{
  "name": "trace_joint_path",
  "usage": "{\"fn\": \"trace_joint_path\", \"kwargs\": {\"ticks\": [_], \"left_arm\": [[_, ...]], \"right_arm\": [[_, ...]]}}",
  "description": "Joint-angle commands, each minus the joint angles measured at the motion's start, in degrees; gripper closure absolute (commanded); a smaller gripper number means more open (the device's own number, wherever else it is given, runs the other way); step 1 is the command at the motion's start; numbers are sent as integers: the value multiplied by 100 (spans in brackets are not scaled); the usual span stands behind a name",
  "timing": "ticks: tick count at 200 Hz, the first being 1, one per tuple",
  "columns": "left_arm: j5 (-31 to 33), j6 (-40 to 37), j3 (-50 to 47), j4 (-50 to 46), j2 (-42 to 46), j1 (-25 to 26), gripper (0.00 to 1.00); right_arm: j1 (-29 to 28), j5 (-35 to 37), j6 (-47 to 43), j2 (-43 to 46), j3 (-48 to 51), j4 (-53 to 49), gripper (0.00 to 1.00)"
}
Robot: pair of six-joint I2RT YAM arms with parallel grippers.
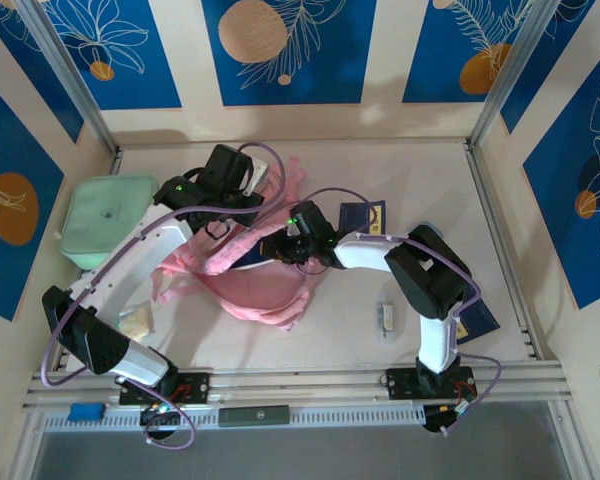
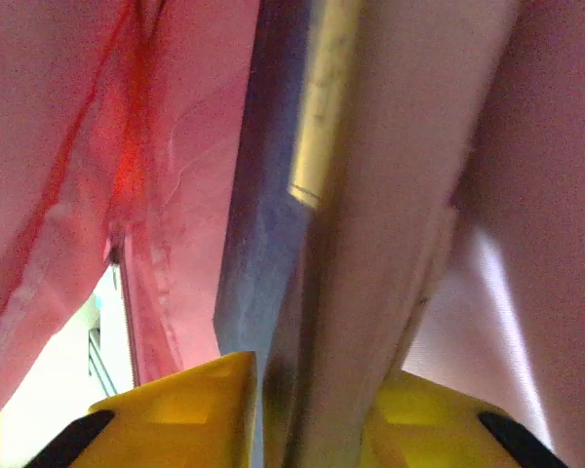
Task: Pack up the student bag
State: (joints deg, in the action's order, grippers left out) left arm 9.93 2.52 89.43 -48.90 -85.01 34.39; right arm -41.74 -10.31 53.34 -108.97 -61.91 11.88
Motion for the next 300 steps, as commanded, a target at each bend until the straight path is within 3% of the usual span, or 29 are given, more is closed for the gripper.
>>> {"fn": "trace_joint_path", "kwargs": {"ticks": [1, 38, 55, 89, 112, 134, 159, 180, 222, 247, 283, 300], "left_arm": [[-73, -59, 142, 439, 325, -60, 100], [-237, -7, 32, 544, 360, -137, 100], [-309, -14, 22, 559, 354, -157, 100], [-352, 22, -13, 646, 335, -172, 100], [-427, 46, 48, 581, 301, -181, 100], [-431, 22, 75, 519, 323, -185, 100], [-344, -32, 31, 518, 380, -188, 100], [-369, -46, 57, 490, 380, -195, 100], [-309, -63, 40, 506, 389, -197, 100], [-343, -66, 83, 487, 357, -205, 100], [-378, -83, 80, 439, 362, -205, 100], [-387, -111, -5, 506, 423, -214, 100]], "right_arm": [[-49, 264, -183, 340, 181, -279, 61], [-127, 1008, 25, 1219, 777, -1314, 57], [-377, 1489, 347, 1537, 975, -1707, 63], [-702, 1264, 753, 1224, 840, -1383, 85], [-921, 1567, 734, 833, 324, -1809, 89], [-1031, 2226, 801, 832, 207, -2554, 89], [-887, 2199, 728, 1308, 703, -2210, 80], [-844, 2440, 575, 1575, 662, -2658, 78], [-1297, 2321, 848, 1105, 445, -2047, 85], [-1062, 2157, 916, 682, 323, -1718, 92], [-892, 3296, 638, 963, 452, -1943, 92], [-665, 3494, 623, 1187, 585, -1822, 92]]}}
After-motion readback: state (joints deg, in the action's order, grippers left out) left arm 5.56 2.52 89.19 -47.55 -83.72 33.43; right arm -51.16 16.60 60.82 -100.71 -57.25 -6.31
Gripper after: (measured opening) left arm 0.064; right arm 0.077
